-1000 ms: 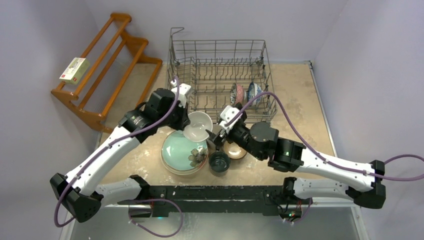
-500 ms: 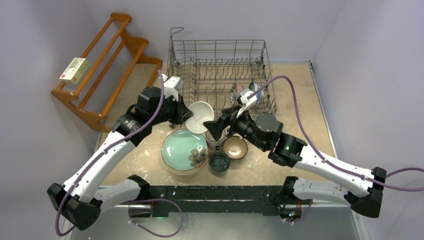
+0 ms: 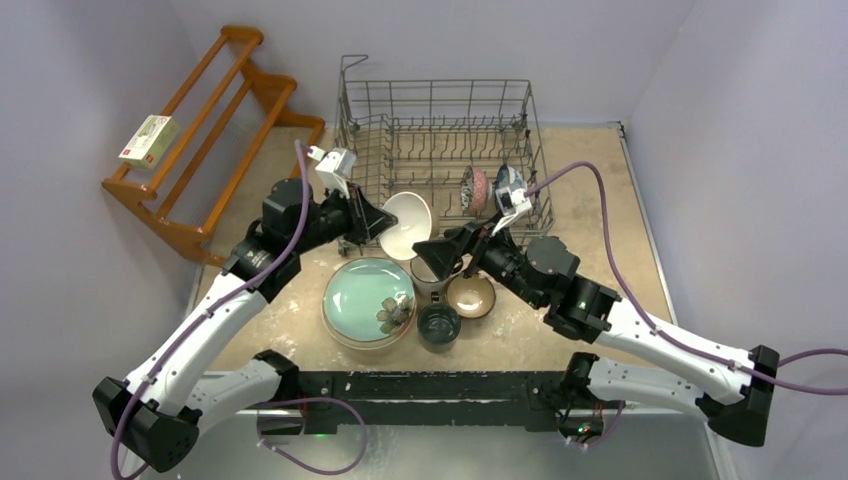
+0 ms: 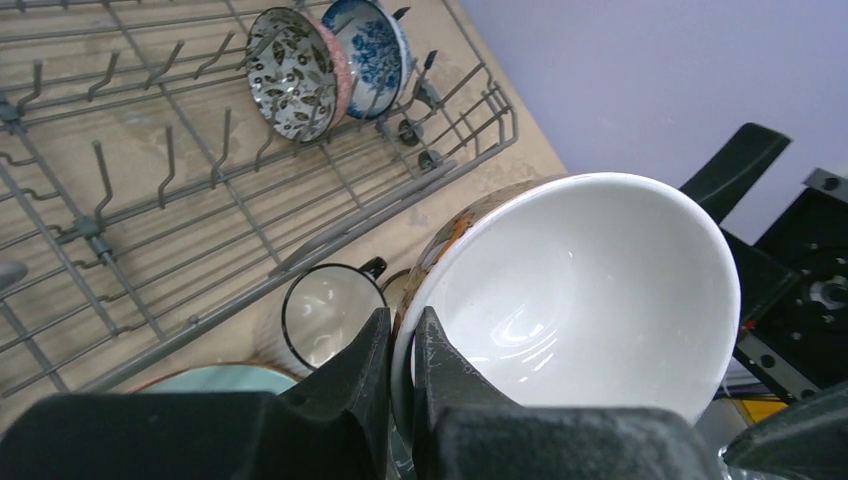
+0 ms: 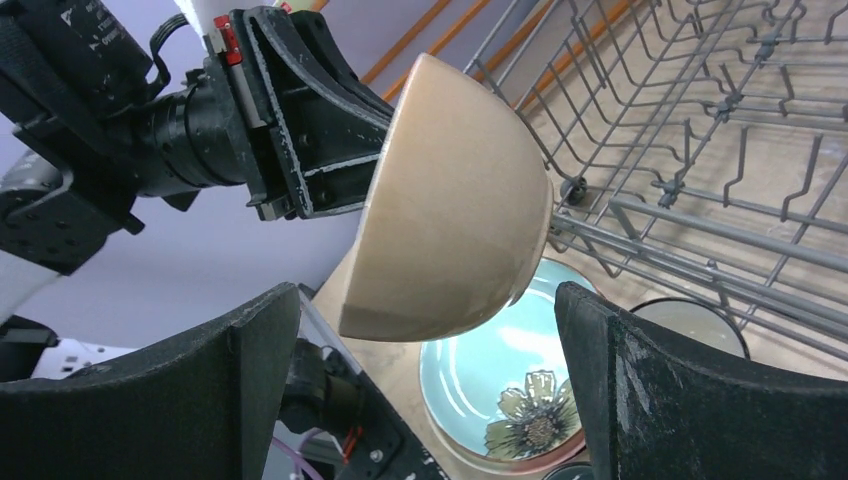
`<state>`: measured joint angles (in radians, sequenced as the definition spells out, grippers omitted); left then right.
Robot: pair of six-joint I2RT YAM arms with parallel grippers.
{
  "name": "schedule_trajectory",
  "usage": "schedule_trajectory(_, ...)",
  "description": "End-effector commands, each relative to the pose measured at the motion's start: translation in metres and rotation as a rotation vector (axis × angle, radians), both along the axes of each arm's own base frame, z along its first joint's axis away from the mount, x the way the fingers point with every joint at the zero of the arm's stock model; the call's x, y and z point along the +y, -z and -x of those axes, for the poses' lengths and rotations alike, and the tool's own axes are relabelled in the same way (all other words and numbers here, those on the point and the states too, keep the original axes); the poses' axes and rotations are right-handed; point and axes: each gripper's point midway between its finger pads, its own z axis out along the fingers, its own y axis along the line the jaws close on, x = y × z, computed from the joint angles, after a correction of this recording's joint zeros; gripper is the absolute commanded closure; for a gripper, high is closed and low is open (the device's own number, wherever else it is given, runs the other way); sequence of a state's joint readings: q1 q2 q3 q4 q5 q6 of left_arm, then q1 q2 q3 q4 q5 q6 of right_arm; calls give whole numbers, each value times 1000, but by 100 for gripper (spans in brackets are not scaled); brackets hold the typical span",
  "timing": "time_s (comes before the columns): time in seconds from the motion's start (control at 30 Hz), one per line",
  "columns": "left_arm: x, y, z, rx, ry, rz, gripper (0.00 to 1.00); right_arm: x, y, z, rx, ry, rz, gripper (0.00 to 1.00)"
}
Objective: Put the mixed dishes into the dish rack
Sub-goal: Insert the bowl into the dish rack.
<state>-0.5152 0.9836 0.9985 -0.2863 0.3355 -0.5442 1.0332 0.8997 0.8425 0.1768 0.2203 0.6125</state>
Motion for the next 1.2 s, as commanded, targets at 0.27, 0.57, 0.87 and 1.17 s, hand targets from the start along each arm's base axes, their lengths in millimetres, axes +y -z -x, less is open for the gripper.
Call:
schedule_trajectory(0.27, -13, -63, 16, -153, 93, 228, 100, -3, -37, 9, 30, -27, -245, 1)
schedule_trajectory(0.57, -13, -74, 22, -202, 113, 275, 100, -1, -57, 23, 8, -108, -365, 6)
schedule_trajectory(0.87, -9, -68, 19, -200, 88, 259, 100, 2, -64, 29, -16, -152, -397, 18)
schedule_trajectory(1.17, -4, -60, 13, -201, 44, 220, 100, 8, -69, 27, -20, -162, -406, 11)
